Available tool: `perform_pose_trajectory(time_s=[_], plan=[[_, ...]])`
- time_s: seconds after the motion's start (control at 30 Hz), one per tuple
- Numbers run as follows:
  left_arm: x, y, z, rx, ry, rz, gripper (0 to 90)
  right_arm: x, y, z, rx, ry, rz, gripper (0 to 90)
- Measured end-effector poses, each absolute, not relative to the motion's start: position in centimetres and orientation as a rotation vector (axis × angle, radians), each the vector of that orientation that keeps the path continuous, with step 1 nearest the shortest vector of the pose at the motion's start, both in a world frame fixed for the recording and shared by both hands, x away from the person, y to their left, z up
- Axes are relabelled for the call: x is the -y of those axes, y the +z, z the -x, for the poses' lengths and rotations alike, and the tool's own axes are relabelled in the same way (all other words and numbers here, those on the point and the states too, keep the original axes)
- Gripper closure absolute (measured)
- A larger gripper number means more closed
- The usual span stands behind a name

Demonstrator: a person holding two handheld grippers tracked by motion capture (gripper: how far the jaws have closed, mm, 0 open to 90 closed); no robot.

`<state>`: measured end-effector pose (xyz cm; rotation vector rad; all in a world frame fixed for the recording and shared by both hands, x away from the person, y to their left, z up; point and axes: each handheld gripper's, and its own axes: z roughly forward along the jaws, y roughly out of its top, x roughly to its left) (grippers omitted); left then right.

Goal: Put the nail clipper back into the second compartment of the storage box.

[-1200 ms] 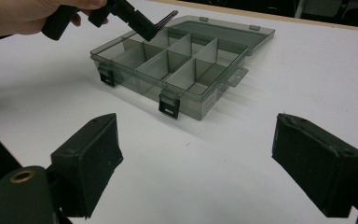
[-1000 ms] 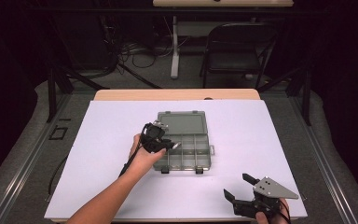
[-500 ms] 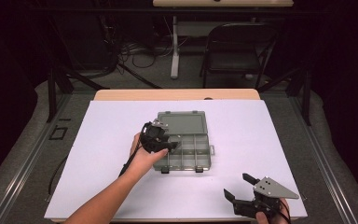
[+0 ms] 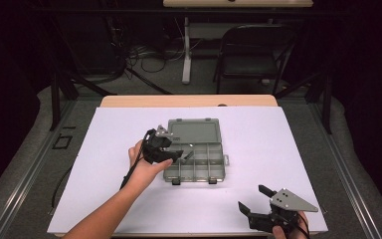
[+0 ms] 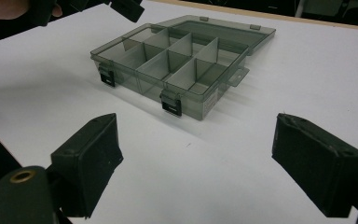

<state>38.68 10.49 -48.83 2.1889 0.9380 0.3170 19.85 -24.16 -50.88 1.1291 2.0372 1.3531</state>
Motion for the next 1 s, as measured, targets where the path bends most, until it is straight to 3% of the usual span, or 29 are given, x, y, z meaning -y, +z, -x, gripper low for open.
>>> perform_pose_trajectory(time_s=[0.17,0.4,0.77,1.0], plan=[[-11.7,-48.4,-38.1,-0.918,0.272,-2.149,36.4,24.1,-50.9,-19.9,-2.024,1.359,-1.127,14.7],[-13.5,-47.5,-36.8,-0.89,0.224,-2.084,23.1,24.1,-51.0,-19.9,-2.024,1.361,-1.133,14.6],[-16.7,-47.2,-33.9,-0.835,0.197,-2.045,15.5,24.2,-50.9,-19.9,-2.027,1.354,-1.135,14.6],[-19.5,-47.2,-31.8,-0.808,0.21,-1.993,15.6,24.4,-50.9,-19.9,-2.029,1.346,-1.145,14.6]])
